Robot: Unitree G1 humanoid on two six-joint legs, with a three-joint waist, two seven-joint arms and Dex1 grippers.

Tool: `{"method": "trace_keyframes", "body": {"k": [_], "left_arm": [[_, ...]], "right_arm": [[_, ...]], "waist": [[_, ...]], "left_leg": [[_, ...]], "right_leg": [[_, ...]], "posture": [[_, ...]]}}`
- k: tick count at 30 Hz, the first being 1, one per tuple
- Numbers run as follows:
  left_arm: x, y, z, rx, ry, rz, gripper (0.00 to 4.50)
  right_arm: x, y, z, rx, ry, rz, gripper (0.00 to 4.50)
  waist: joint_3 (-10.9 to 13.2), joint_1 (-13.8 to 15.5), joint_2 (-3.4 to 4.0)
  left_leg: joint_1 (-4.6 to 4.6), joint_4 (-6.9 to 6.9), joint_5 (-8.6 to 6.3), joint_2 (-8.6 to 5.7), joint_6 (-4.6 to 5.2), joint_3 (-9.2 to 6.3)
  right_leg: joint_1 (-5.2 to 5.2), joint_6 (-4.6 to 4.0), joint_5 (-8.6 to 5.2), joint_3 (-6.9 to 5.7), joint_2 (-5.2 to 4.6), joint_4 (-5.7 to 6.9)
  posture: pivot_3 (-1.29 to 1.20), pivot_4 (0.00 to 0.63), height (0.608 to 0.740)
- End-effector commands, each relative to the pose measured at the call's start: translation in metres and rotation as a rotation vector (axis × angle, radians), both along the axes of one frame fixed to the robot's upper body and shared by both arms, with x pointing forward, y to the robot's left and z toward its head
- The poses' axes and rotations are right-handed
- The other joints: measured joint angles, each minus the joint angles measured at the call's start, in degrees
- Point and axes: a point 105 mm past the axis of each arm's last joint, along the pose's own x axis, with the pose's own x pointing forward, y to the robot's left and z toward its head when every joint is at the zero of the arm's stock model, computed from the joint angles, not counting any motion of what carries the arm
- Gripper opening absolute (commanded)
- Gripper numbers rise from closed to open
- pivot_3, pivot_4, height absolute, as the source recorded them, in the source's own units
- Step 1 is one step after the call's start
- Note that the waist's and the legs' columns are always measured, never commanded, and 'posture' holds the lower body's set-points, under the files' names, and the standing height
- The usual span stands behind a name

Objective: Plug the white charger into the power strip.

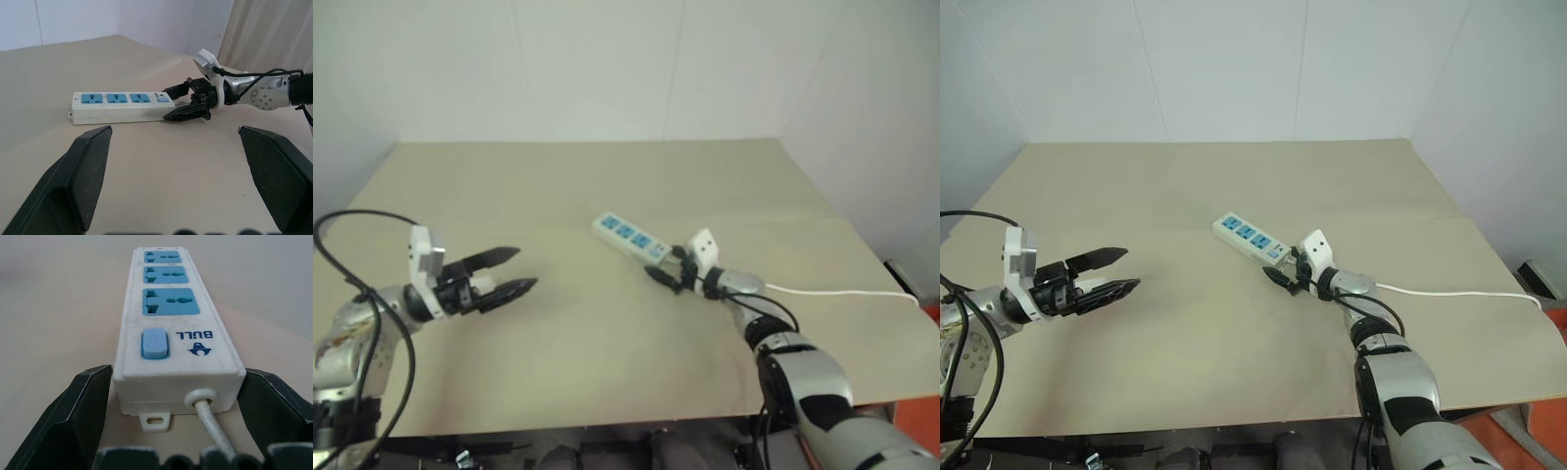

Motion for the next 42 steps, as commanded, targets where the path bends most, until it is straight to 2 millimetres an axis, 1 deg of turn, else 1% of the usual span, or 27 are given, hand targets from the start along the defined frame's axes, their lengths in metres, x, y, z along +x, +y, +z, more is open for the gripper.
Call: {"method": "trace_keyframes", "body": {"k": [1, 2, 3, 5, 6, 7, 11, 15, 16, 18, 21, 24, 25, 26, 28, 29, 30, 31, 32, 33, 35, 36, 37, 39, 42], "left_arm": [[-0.004, -0.001, 0.011, 0.004, -0.056, -0.003, 4.50], [-0.005, -0.001, 0.011, 0.004, -0.056, -0.004, 4.50], [-0.005, -0.001, 0.010, 0.004, -0.056, -0.003, 4.50], [-0.005, 0.000, 0.010, 0.005, -0.055, 0.007, 4.50], [-0.005, 0.001, 0.010, 0.004, -0.054, 0.010, 4.50], [-0.005, 0.001, 0.009, 0.003, -0.054, 0.010, 4.50], [-0.005, 0.000, 0.009, 0.001, -0.052, 0.008, 4.50], [-0.004, 0.000, 0.009, 0.003, -0.052, 0.006, 4.50], [-0.004, 0.001, 0.010, 0.007, -0.052, 0.007, 4.50], [-0.003, 0.006, 0.011, 0.030, -0.056, 0.029, 4.50], [-0.002, 0.010, 0.014, 0.062, -0.060, 0.052, 4.50], [0.001, 0.015, 0.021, 0.121, -0.066, 0.053, 4.50], [0.003, 0.016, 0.024, 0.164, -0.067, 0.048, 4.50], [0.005, 0.017, 0.025, 0.193, -0.068, 0.044, 4.50], [0.014, 0.020, 0.031, 0.331, -0.051, 0.010, 4.50], [0.020, 0.021, 0.035, 0.414, -0.044, 0.006, 4.50], [0.033, 0.024, 0.039, 0.557, -0.063, 0.039, 4.50], [0.046, 0.026, 0.046, 0.670, -0.079, 0.088, 4.50], [0.057, 0.028, 0.052, 0.743, -0.077, 0.132, 4.50], [0.066, 0.028, 0.059, 0.849, -0.124, 0.148, 4.50], [0.077, 0.023, 0.071, 1.032, -0.198, 0.115, 4.50], [0.079, 0.019, 0.076, 1.063, -0.181, 0.075, 4.50], [0.080, 0.016, 0.078, 1.088, -0.131, 0.029, 4.50], [0.077, 0.013, 0.077, 1.139, 0.039, -0.074, 4.50], [0.082, 0.026, 0.062, 1.345, 0.223, -0.076, 4.50]], "right_arm": [[0.005, 0.004, 0.017, 0.023, -0.046, 0.000, 4.43], [0.005, 0.004, 0.017, 0.021, -0.045, 0.001, 4.43], [0.005, 0.004, 0.017, 0.025, -0.043, 0.000, 4.26], [0.006, 0.003, 0.017, 0.024, -0.046, -0.012, 3.85], [0.007, 0.003, 0.016, 0.026, -0.045, -0.017, 3.54], [0.007, 0.003, 0.016, 0.025, -0.046, -0.018, 3.40], [0.007, 0.004, 0.017, 0.027, -0.051, -0.019, 3.41], [0.003, 0.006, 0.019, 0.038, -0.051, 0.030, 3.41], [0.000, 0.007, 0.020, 0.041, -0.055, 0.062, 3.41], [-0.012, 0.006, 0.020, 0.050, -0.080, 0.152, 3.41], [-0.027, 0.003, 0.018, 0.053, -0.097, 0.243, 3.41], [-0.056, 0.001, 0.014, 0.057, -0.087, 0.386, 3.41], [-0.071, 0.000, 0.011, 0.043, -0.069, 0.454, 3.41], [-0.080, 0.001, 0.010, 0.033, -0.054, 0.497, 3.41], [-0.105, 0.001, 0.006, -0.022, -0.004, 0.629, 3.41], [-0.114, 0.002, 0.005, -0.047, 0.014, 0.676, 3.41], [-0.120, 0.005, 0.004, -0.066, 0.028, 0.706, 3.41], [-0.122, 0.008, 0.004, -0.082, 0.032, 0.713, 3.41], [-0.122, 0.010, 0.004, -0.094, 0.038, 0.715, 3.41], [-0.122, 0.013, 0.003, -0.102, 0.043, 0.714, 3.41], [-0.119, 0.016, 0.001, -0.110, 0.048, 0.707, 3.41], [-0.116, 0.017, 0.000, -0.114, 0.047, 0.697, 3.41], [-0.114, 0.018, -0.001, -0.116, 0.046, 0.687, 3.41], [-0.111, 0.019, -0.002, -0.117, 0.046, 0.679, 3.41], [-0.110, 0.022, -0.004, -0.115, 0.042, 0.673, 3.41]], "waist": [[0.0, 0.0, 0.00], [0.0, 0.0, 0.00], [0.0, 0.0, 0.00], [0.0, 0.0, 0.00], [0.0, 0.0, 0.00], [0.0, 0.0, 0.00], [0.0, 0.0, 0.00], [0.0, -0.1, 0.00], [0.0, -0.1, 0.00], [0.0, 0.0, 0.01], [0.0, 0.1, 0.02], [0.0, 0.3, 0.02], [0.0, 0.5, 0.04], [0.0, 0.7, 0.06], [0.1, 0.9, 0.06], [0.1, 1.3, 0.07], [0.1, 1.5, 0.07], [0.1, 1.6, 0.06], [0.1, 1.6, 0.05], [0.1, 1.6, 0.04], [0.1, 1.6, 0.04], [0.1, 1.7, 0.04], [0.1, 1.6, 0.04], [0.1, 1.6, 0.03], [0.1, 1.5, 0.06]], "left_leg": [[0.00, 0.00, 0.00, 0.00, 0.00, 0.00], [0.00, 0.00, 0.00, 0.00, 0.00, 0.00], [0.00, 0.00, 0.00, 0.00, 0.00, 0.00], [0.00, 0.00, 0.00, 0.00, 0.00, 0.00], [0.00, 0.00, 0.00, 0.00, 0.00, 0.00], [0.00, 0.00, 0.00, 0.00, 0.00, 0.00], [0.00, 0.00, 0.00, 0.00, 0.00, 0.00], [0.00, 0.00, 0.00, 0.00, 0.00, 0.00], [0.00, 0.00, 0.00, 0.00, 0.00, 0.00], [0.00, -0.01, 0.00, 0.00, 0.00, 0.00], [-0.04, -0.02, 0.00, 0.00, 0.00, -0.03], [-0.06, -0.02, 0.00, 0.00, 0.00, -0.04], [-0.08, -0.02, 0.00, 0.00, 0.00, -0.10], [-0.08, -0.01, 0.00, 0.00, 0.00, -0.11], [-0.06, -0.01, 0.00, -0.01, 0.00, -0.11], [-0.08, 0.01, 0.00, -0.03, -0.01, -0.11], [-0.07, 0.02, 0.00, -0.04, -0.01, -0.10], [-0.01, 0.02, 0.01, -0.05, -0.01, -0.09], [0.03, 0.03, 0.01, -0.06, -0.01, -0.10], [0.08, 0.03, 0.01, -0.05, -0.01, -0.11], [0.11, 0.01, 0.01, -0.04, -0.01, -0.10], [0.07, -0.01, 0.00, -0.03, -0.01, -0.11], [0.01, -0.02, 0.00, -0.03, -0.01, -0.10], [-0.18, 0.00, 0.01, -0.03, 0.00, -0.10], [-0.33, 0.03, 0.01, -0.03, 0.00, -0.11]], "right_leg": [[0.00, 0.00, 0.00, 0.00, 0.00, 0.00], [0.00, 0.00, 0.00, 0.00, 0.00, 0.00], [0.00, 0.00, 0.00, 0.00, 0.00, 0.00], [0.00, 0.00, 0.00, 0.00, 0.00, 0.00], [0.00, 0.00, 0.00, 0.00, 0.00, -0.01], [0.00, 0.00, 0.00, 0.00, 0.00, -0.01], [0.00, 0.00, 0.00, 0.00, 0.00, 0.00], [0.00, 0.00, 0.00, 0.00, 0.00, 0.00], [0.00, 0.00, 0.00, 0.00, 0.00, 0.00], [0.00, 0.00, 0.00, 0.00, 0.00, -0.02], [-0.01, 0.01, -0.01, -0.03, 0.00, -0.03], [-0.02, 0.02, -0.01, -0.04, -0.01, -0.02], [-0.01, 0.02, -0.01, -0.10, -0.01, -0.02], [-0.02, 0.03, -0.02, -0.11, -0.01, -0.02], [-0.01, 0.21, -0.12, -0.12, 0.00, -0.02], [-0.02, 0.39, -0.23, -0.14, 0.01, 0.00], [-0.03, 0.42, -0.25, -0.12, 0.03, 0.00], [-0.01, 0.46, -0.26, -0.09, 0.06, -0.02], [0.05, 0.46, -0.26, -0.07, 0.10, -0.02], [0.06, 0.46, -0.24, -0.04, 0.17, -0.03], [0.04, 0.44, -0.25, 0.03, 0.24, -0.01], [0.00, 0.43, -0.25, 0.04, 0.28, -0.02], [-0.06, 0.39, -0.27, 0.05, 0.29, 0.00], [-0.22, 0.36, -0.26, 0.04, 0.30, 0.01], [-0.35, 0.38, -0.27, 0.04, 0.30, 0.01]], "posture": [[0.00, 0.150, 0.740], [0.00, 0.150, 0.740], [0.00, 0.150, 0.740], [0.00, 0.150, 0.740], [0.00, 0.150, 0.740], [0.00, 0.150, 0.740], [0.00, 0.150, 0.740], [0.00, 0.150, 0.740], [0.00, 0.150, 0.740], [0.00, 0.150, 0.740], [0.00, 0.150, 0.740], [0.00, 0.150, 0.740], [0.00, 0.150, 0.740], [0.00, 0.150, 0.740], [0.00, 0.150, 0.740], [0.00, 0.150, 0.740], [0.00, 0.150, 0.740], [0.00, 0.150, 0.740], [0.00, 0.150, 0.740], [0.00, 0.150, 0.740], [0.00, 0.150, 0.740], [0.00, 0.150, 0.740], [0.00, 0.150, 0.740], [0.00, 0.150, 0.740], [0.00, 0.150, 0.740]]}}
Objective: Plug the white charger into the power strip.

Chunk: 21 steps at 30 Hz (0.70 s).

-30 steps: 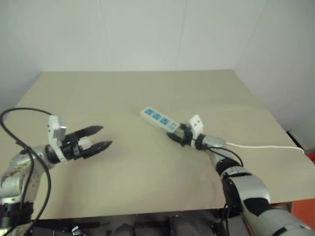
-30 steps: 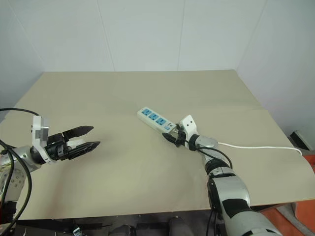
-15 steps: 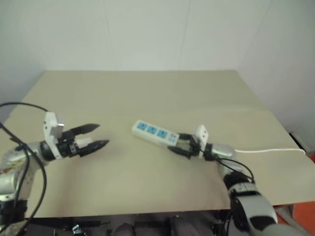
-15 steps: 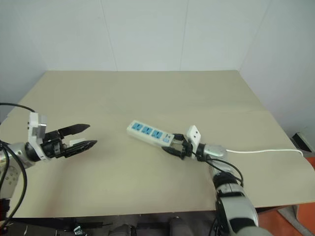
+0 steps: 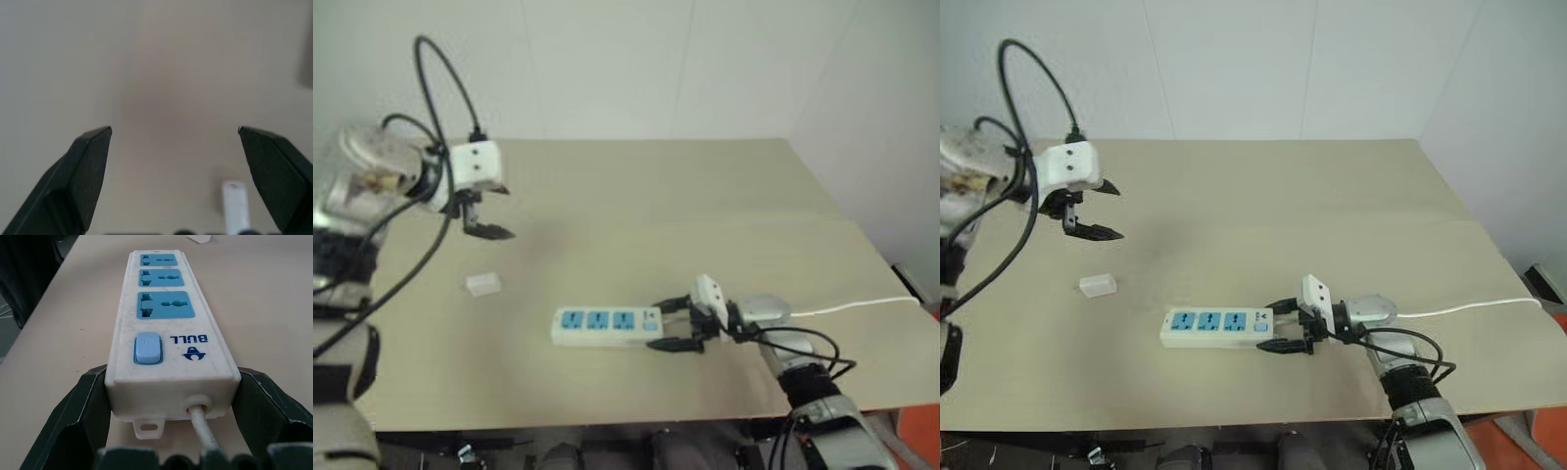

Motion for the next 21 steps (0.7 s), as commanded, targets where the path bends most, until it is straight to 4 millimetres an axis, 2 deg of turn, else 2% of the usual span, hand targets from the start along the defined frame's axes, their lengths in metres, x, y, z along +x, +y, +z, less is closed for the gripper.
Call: {"method": "trace_keyframes", "body": {"k": [1, 7, 14, 21], "left_arm": [[0.001, 0.023, -0.016, 0.211, 0.147, 0.116, 4.50], [0.005, 0.034, -0.034, 0.439, 0.251, 0.153, 4.50], [0.006, 0.019, -0.055, 0.380, 0.310, 0.112, 4.50], [-0.002, 0.024, -0.077, 0.432, 0.347, 0.064, 4.50]], "right_arm": [[0.002, 0.004, 0.005, 0.013, -0.042, 0.003, 3.41], [0.001, 0.009, 0.000, 0.013, -0.046, -0.003, 3.41], [0.004, 0.014, 0.001, 0.019, -0.059, -0.011, 3.41], [0.005, 0.016, 0.002, 0.018, -0.074, -0.018, 3.41]], "waist": [[0.0, -0.1, 0.05], [0.1, -0.1, 0.02], [0.1, -0.1, 0.02], [0.1, -0.2, 0.02]], "left_leg": [[0.01, 0.00, 0.00, 0.00, 0.00, 0.00], [-0.04, 0.03, 0.00, 0.02, 0.01, -0.05], [-0.37, 0.05, 0.01, 0.02, 0.01, -0.06], [-0.28, 0.06, 0.01, 0.02, 0.02, -0.05]], "right_leg": [[-0.01, 0.00, 0.00, 0.02, 0.00, 0.01], [-0.07, 0.01, 0.00, 0.02, 0.01, 0.10], [-0.40, -0.01, 0.02, 0.02, 0.00, 0.16], [-0.41, 0.00, 0.02, 0.06, 0.02, 0.35]], "posture": [[0.00, 0.150, 0.740], [0.00, 0.150, 0.740], [0.00, 0.150, 0.740], [0.00, 0.150, 0.740]]}}
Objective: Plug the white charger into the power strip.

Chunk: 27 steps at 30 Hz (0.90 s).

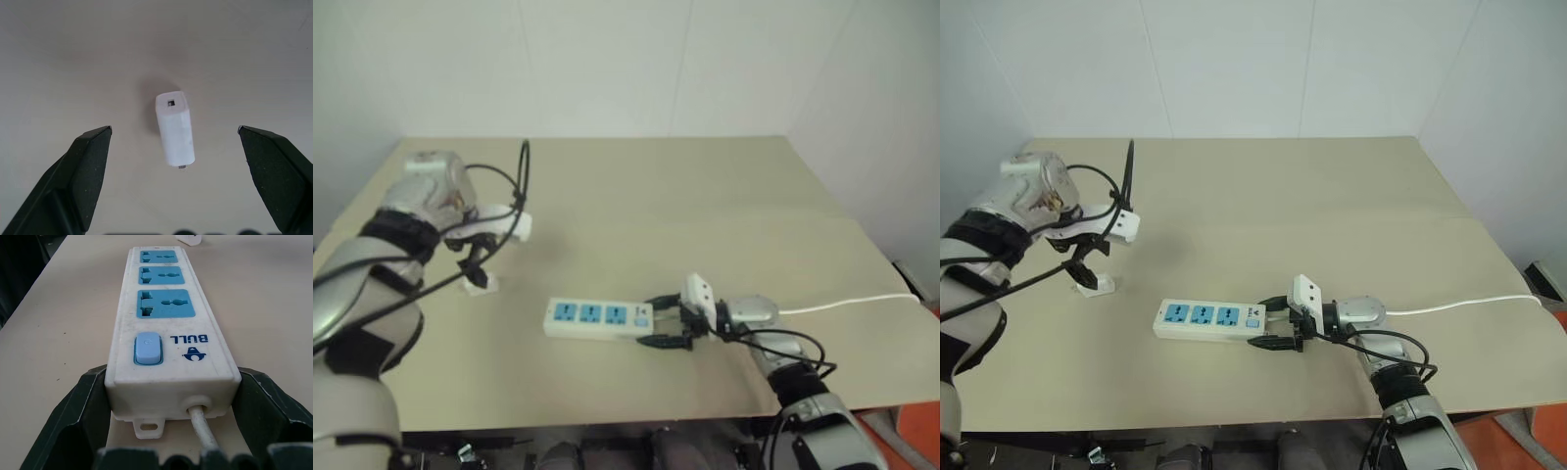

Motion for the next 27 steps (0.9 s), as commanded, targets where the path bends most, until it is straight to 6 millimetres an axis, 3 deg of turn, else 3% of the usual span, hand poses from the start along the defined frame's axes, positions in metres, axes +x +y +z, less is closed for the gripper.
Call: {"method": "trace_keyframes", "body": {"k": [1, 12, 25, 27], "left_arm": [[-0.004, 0.006, 0.001, 0.028, -0.006, -0.022, 4.50], [0.001, 0.005, -0.020, 0.043, -0.065, -0.040, 4.50], [0.007, 0.000, -0.028, 0.036, -0.071, -0.033, 4.50], [0.009, 0.001, -0.029, 0.045, -0.076, -0.040, 3.97]], "right_arm": [[0.001, 0.006, 0.005, 0.004, -0.034, 0.011, 3.41], [0.000, 0.007, 0.003, 0.009, -0.021, 0.007, 3.41], [0.000, 0.003, 0.002, 0.000, -0.020, -0.009, 3.41], [0.000, 0.003, 0.002, 0.000, -0.021, -0.011, 3.41]], "waist": [[0.0, 0.0, 0.00], [0.0, 0.2, 0.00], [0.0, 0.2, -0.01], [0.0, 0.2, -0.01]], "left_leg": [[-0.01, 0.01, 0.00, 0.00, 0.00, 0.00], [0.00, 0.05, 0.00, -0.01, 0.00, 0.00], [0.00, 0.06, 0.00, -0.02, 0.00, 0.00], [0.00, 0.06, 0.00, -0.02, 0.00, 0.00]], "right_leg": [[-0.01, 0.00, 0.00, 0.00, 0.00, 0.00], [-0.01, -0.06, 0.03, -0.01, -0.01, 0.08], [-0.01, -0.29, 0.17, 0.00, -0.01, 0.11], [0.00, -0.30, 0.18, -0.01, -0.01, 0.11]], "posture": [[0.00, 0.150, 0.740], [0.00, 0.150, 0.740], [0.00, 0.150, 0.740], [0.00, 0.150, 0.740]]}}
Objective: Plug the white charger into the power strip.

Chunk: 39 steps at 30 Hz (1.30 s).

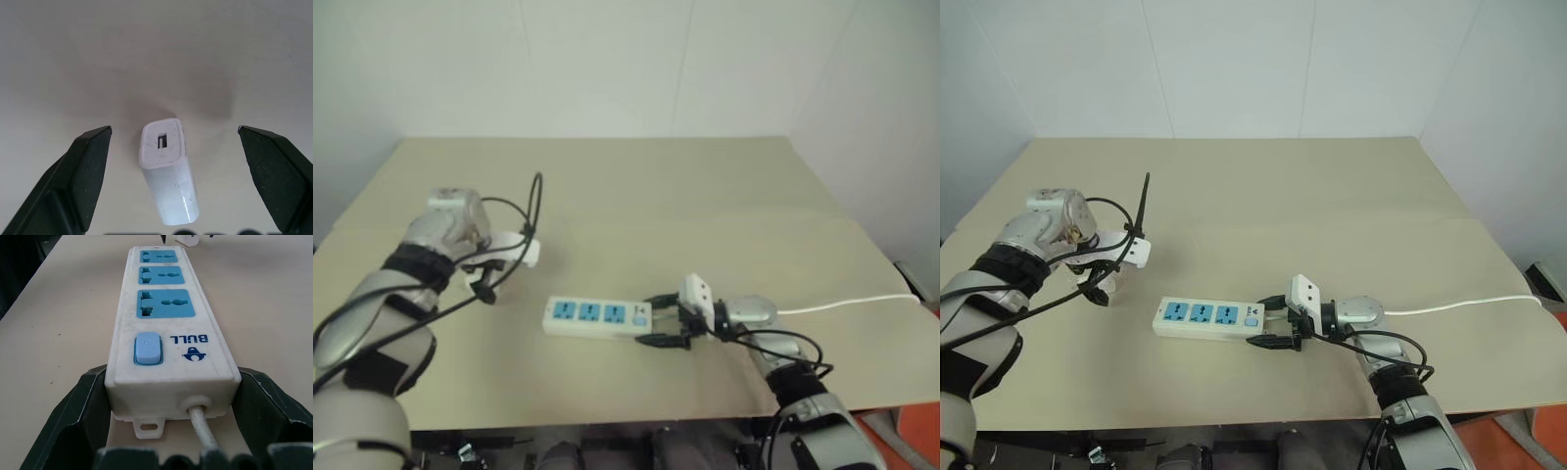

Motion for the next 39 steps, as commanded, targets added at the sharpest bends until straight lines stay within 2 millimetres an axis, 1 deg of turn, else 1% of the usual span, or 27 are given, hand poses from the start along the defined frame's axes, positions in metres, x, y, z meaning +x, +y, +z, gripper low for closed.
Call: {"method": "trace_keyframes", "body": {"k": [1, 4, 7, 8, 9, 10, 13, 16, 18, 21, 22, 23, 25, 26, 27, 28, 29, 30, 33, 35, 37, 39], "left_arm": [[0.004, 0.002, 0.007, 0.002, -0.032, -0.006, 3.67], [0.007, 0.002, 0.005, 0.007, -0.045, -0.010, 2.77], [0.010, 0.003, 0.003, 0.017, -0.059, -0.004, 1.79], [0.010, 0.003, 0.002, 0.015, -0.059, 0.001, 1.38], [0.010, 0.003, 0.002, 0.018, -0.057, -0.001, 1.13], [0.011, 0.003, 0.001, 0.018, -0.058, -0.001, 1.03], [0.012, 0.003, 0.000, 0.024, -0.065, -0.006, 1.03], [0.012, -0.003, 0.002, -0.011, -0.056, 0.000, 1.03], [0.013, -0.013, 0.014, -0.077, -0.067, -0.003, 1.03], [0.013, -0.037, 0.042, -0.255, -0.079, 0.021, 1.03], [0.013, -0.047, 0.053, -0.345, -0.092, 0.016, 1.03], [0.013, -0.063, 0.069, -0.495, -0.114, 0.004, 1.03], [0.007, -0.092, 0.107, -0.869, -0.153, -0.066, 1.03], [0.000, -0.099, 0.123, -1.031, -0.152, -0.090, 1.03], [-0.010, -0.104, 0.137, -1.213, -0.160, -0.159, 1.03], [-0.019, -0.104, 0.147, -1.346, -0.188, -0.229, 1.03], [-0.028, -0.100, 0.149, -1.430, -0.172, -0.240, 1.03], [-0.034, -0.097, 0.146, -1.478, -0.132, -0.208, 1.03], [-0.040, -0.094, 0.133, -1.658, -0.044, -0.050, 1.03], [-0.042, -0.091, 0.128, -1.834, -0.039, 0.026, 1.03], [-0.054, -0.090, 0.117, -1.891, -0.019, -0.023, 1.03], [-0.060, -0.092, 0.100, -1.884, -0.014, -0.067, 1.03]], "right_arm": [[-0.001, 0.002, 0.002, -0.002, -0.014, -0.001, 3.41], [-0.001, 0.001, 0.002, -0.001, -0.015, -0.004, 3.41], [-0.001, 0.001, 0.002, -0.003, -0.014, -0.006, 3.41], [-0.001, 0.000, 0.002, -0.005, -0.013, -0.007, 3.41], [-0.001, 0.000, 0.002, -0.004, -0.013, -0.008, 3.41], [-0.001, 0.000, 0.002, -0.004, -0.012, -0.009, 3.41], [-0.001, 0.000, 0.002, -0.004, -0.013, -0.012, 3.41], [-0.001, -0.001, 0.002, -0.007, -0.014, -0.014, 3.41], [-0.001, -0.001, 0.002, -0.008, -0.014, -0.013, 3.41], [-0.002, -0.002, 0.002, -0.009, -0.012, -0.009, 3.41], [-0.002, -0.002, 0.002, -0.009, -0.012, -0.009, 3.41], [-0.002, -0.002, 0.002, -0.008, -0.011, -0.007, 3.41], [-0.002, -0.001, 0.001, -0.010, -0.009, -0.004, 3.41], [-0.002, -0.001, 0.001, -0.011, -0.009, -0.002, 3.41], [-0.002, -0.001, 0.001, -0.011, -0.008, -0.001, 3.41], [-0.001, -0.001, 0.001, -0.009, -0.009, -0.001, 3.41], [0.000, 0.000, 0.002, -0.005, -0.007, 0.000, 3.41], [0.000, 0.000, 0.002, -0.004, -0.008, 0.002, 3.41], [-0.001, 0.002, 0.001, -0.006, -0.010, 0.007, 3.41], [0.000, 0.003, 0.000, -0.003, -0.008, 0.006, 3.41], [0.000, 0.004, 0.000, 0.001, -0.007, 0.006, 3.41], [0.001, 0.006, 0.000, 0.006, -0.005, 0.006, 3.41]], "waist": [[0.0, 0.0, 0.00], [0.0, 0.0, 0.00], [0.0, 0.0, 0.00], [0.0, 0.0, 0.00], [0.0, 0.1, 0.00], [0.0, 0.1, 0.00], [0.0, 0.1, 0.00], [0.0, 0.1, 0.00], [0.0, 0.2, 0.00], [0.0, 0.2, -0.01], [0.0, 0.2, -0.01], [0.0, 0.2, -0.01], [0.0, 0.2, -0.01], [0.0, 0.1, -0.01], [0.0, -0.1, 0.00], [0.0, -0.3, 0.02], [0.0, -0.6, 0.04], [0.0, -0.9, 0.06], [0.0, -1.3, 0.06], [0.0, -1.2, 0.06], [-0.1, -1.2, 0.03], [-0.1, -1.3, 0.03]], "left_leg": [[0.00, 0.00, 0.00, 0.00, 0.00, 0.00], [0.00, 0.00, 0.00, 0.00, 0.00, -0.01], [0.00, 0.02, 0.00, 0.00, 0.00, 0.00], [0.00, 0.02, 0.00, 0.00, 0.00, 0.00], [0.02, 0.03, 0.00, -0.01, 0.00, 0.00], [0.03, 0.03, 0.00, -0.01, 0.00, -0.01], [0.05, 0.04, 0.00, -0.02, 0.00, 0.00], [0.08, 0.04, 0.00, -0.02, 0.00, 0.00], [0.07, 0.05, 0.00, -0.02, 0.00, -0.01], [0.00, 0.07, 0.00, -0.01, 0.00, -0.05], [-0.05, 0.12, 0.00, -0.01, 0.00, -0.08], [-0.08, 0.14, 0.00, -0.01, 0.00, -0.09], [-0.09, 0.14, 0.00, -0.01, 0.00, -0.09], [-0.09, 0.14, 0.00, -0.01, 0.00, -0.10], [-0.08, 0.14, 0.00, 0.01, 0.00, -0.09], [-0.06, 0.14, 0.00, 0.01, 0.00, -0.08], [-0.01, 0.14, 0.00, 0.03, 0.00, -0.06], [0.06, 0.14, 0.00, 0.03, 0.00, -0.04], [0.23, 0.14, 0.00, 0.01, 0.00, -0.12], [0.31, 0.22, 0.01, 0.02, -0.01, -0.20], [0.32, 0.38, 0.01, 0.03, -0.01, -0.26], [0.37, 0.40, 0.01, 0.01, -0.02, -0.24]], "right_leg": [[0.00, -0.01, 0.01, 0.00, 0.00, 0.00], [0.00, -0.04, 0.02, 0.00, 0.00, 0.00], [0.01, -0.04, 0.03, 0.00, 0.00, 0.01], [0.01, -0.05, 0.03, 0.00, 0.00, 0.02], [0.02, -0.05, 0.03, 0.00, -0.01, 0.03], [0.02, -0.04, 0.03, 0.00, -0.01, 0.05], [0.04, -0.04, 0.02, 0.00, -0.01, 0.08], [0.06, -0.04, 0.02, 0.00, -0.01, 0.10], [0.06, -0.04, 0.02, 0.00, -0.01, 0.12], [0.05, -0.04, 0.03, -0.05, -0.01, 0.10], [0.03, -0.04, 0.03, -0.08, -0.01, 0.09], [0.03, -0.05, 0.03, -0.09, -0.01, 0.07], [0.03, -0.04, 0.03, -0.09, -0.02, 0.05], [0.03, -0.04, 0.02, -0.09, -0.03, 0.06], [0.03, -0.04, 0.02, -0.09, -0.04, 0.07], [0.03, -0.04, 0.03, -0.07, -0.04, 0.08], [0.03, -0.06, 0.03, -0.04, -0.05, 0.14], [0.04, -0.09, 0.05, -0.02, -0.08, 0.33], [0.09, -0.10, 0.06, -0.06, -0.04, 0.51], [0.21, -0.10, 0.06, -0.13, -0.04, 0.54], [0.33, -0.05, 0.03, -0.21, -0.04, 0.54], [0.41, -0.07, 0.04, -0.17, -0.05, 0.48]], "posture": [[0.00, 0.150, 0.740], [0.00, 0.150, 0.740], [0.00, 0.150, 0.740], [0.00, 0.150, 0.740], [0.00, 0.150, 0.740], [0.00, 0.150, 0.740], [0.00, 0.150, 0.740], [0.00, 0.150, 0.740], [0.00, 0.150, 0.740], [0.00, 0.150, 0.740], [0.00, 0.150, 0.740], [0.00, 0.150, 0.740], [0.00, 0.150, 0.740], [0.00, 0.150, 0.740], [0.00, 0.150, 0.740], [0.00, 0.150, 0.740], [0.00, 0.150, 0.740], [0.00, 0.150, 0.740], [0.00, 0.150, 0.740], [0.00, 0.150, 0.740], [0.00, 0.150, 0.740], [0.00, 0.150, 0.740]]}}
